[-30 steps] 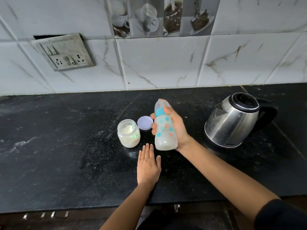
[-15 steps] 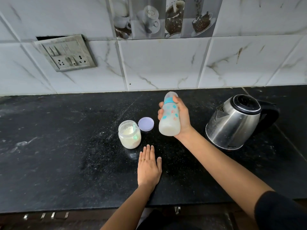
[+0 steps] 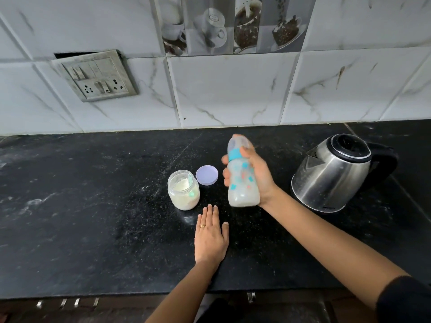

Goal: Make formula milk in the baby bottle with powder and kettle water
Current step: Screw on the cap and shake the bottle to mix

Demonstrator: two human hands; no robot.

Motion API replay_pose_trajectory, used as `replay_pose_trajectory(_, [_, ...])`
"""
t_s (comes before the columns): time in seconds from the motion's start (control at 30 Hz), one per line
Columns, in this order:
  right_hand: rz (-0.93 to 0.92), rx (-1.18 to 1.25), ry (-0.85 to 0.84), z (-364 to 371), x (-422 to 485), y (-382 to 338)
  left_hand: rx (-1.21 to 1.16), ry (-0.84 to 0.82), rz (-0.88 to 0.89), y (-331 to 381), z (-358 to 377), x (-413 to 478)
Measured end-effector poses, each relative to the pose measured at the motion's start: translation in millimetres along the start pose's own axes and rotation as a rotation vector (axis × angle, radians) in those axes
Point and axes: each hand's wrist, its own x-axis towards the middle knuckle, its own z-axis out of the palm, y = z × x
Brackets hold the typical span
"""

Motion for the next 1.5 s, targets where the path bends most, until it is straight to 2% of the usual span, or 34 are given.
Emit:
replay_pose_trajectory(0.1, [-0.046,0.132,0.059,-2,12,-19,0.003,-0.007,-0.003,0,1,0])
replay_pose_trajectory(0.27, [0.023,0.02,-0.018,-1,0,3,0.012,-0.017,-0.005,1,-1,0])
replay_pose_trajectory(0.4, [-0.035,0.159,0.012,0,11,-17,0.021,-0.015,0.002,0,0,0])
replay_pose_trajectory(0.6, [0.006,-0.01,-0.073,-2,-2,-4,0.025,-0.016,0.002,0,1,1])
replay_pose_trajectory(0.7, [-0.026,0.131,0.032,-7,7,-19,0.028,-0.021,-0.002,-1,3,1])
replay_pose_trajectory(0.9, [0.01,-0.042,-0.007,-3,-14,9,0.013,-0.013,-0.003,0,3,1])
replay_pose_trajectory(1.03, [-0.022,0.151,0.119,-3,6,-11,0.024,-0.006,-0.002,0,4,1])
replay_pose_trajectory(1.17, [0.067,-0.016,0.037,-2,-7,14,0.029,-0.001,-0.003,1,4,0])
replay_pose_trajectory(1.33, [-0.052,0.173,0.076,-7,13,-18,0.042,-0.004,-0.002,1,4,2])
replay_pose_trajectory(1.43, [-0.002,0.055,0.001,-11,6,-1,0.051,-0.015,0.002,1,4,1])
replay_pose_trajectory(1.5, [-0.015,0.029,0.014,-9,3,0,0.049,-0.01,0.005,1,4,1])
